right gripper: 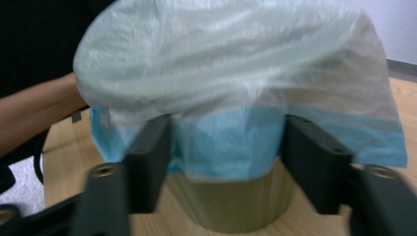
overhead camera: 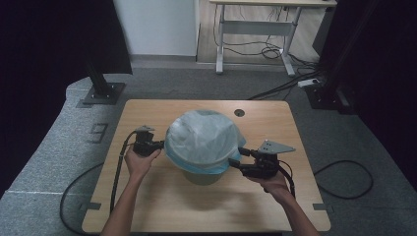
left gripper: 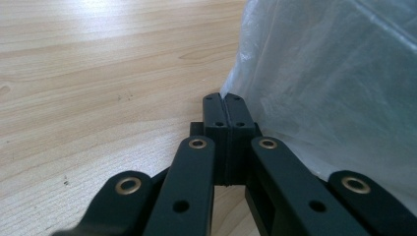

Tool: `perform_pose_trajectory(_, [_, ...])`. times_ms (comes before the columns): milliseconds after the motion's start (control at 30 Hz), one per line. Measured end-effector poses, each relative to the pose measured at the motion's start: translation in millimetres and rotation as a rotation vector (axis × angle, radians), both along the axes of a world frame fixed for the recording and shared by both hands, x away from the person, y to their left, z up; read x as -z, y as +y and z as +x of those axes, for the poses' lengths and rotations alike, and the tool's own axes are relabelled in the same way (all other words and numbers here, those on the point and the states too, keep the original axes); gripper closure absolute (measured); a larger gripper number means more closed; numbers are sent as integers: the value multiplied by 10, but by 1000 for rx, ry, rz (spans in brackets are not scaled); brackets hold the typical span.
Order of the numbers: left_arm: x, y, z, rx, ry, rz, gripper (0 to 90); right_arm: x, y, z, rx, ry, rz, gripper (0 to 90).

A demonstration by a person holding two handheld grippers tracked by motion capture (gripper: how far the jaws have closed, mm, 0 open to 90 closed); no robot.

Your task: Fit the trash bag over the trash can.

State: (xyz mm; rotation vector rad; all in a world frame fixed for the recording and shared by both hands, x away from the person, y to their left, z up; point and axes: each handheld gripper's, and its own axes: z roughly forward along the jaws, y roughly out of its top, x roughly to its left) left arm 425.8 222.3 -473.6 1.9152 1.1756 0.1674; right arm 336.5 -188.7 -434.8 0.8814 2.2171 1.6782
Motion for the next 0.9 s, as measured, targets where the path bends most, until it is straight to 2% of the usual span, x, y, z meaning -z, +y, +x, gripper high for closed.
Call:
perform_pose_trajectory(33, [-1,-1,-1,0,-1,-2,900,18,4,-8,-6,-6,-5,543])
perform_pose_trajectory(67, [-3,-2,-4,1,-2,-4,900,29,8,-14,-12,-14,-11,586])
perform_pose_trajectory(167, [-6,-4,-10,5,-6,-5,900,46,17,-53,-15,-63,-20,770])
perform_pose_trajectory(267, [-10,-6,-14,3,-4,-12,900,43,5,-73,-17,-93,-12,872])
perform_pose_trajectory(367, [-15,0,-19,4,-4,-13,900,47,-13,-92,-27,-111,-14,886])
perform_pose_trajectory(500, [1,16,-27,1,0,-14,900,122,-25,-105,-38,-96,-31,889])
perform_pose_trajectory(667, [49,31,-43,3,11,-21,900,352,8,-106,-46,-41,-75,889])
perform_pose_trajectory(767, [90,34,-48,9,23,-22,900,540,25,-87,-48,-6,-118,889])
perform_pose_trajectory(900, [158,16,-45,13,41,-10,900,708,19,-50,-40,38,-126,889])
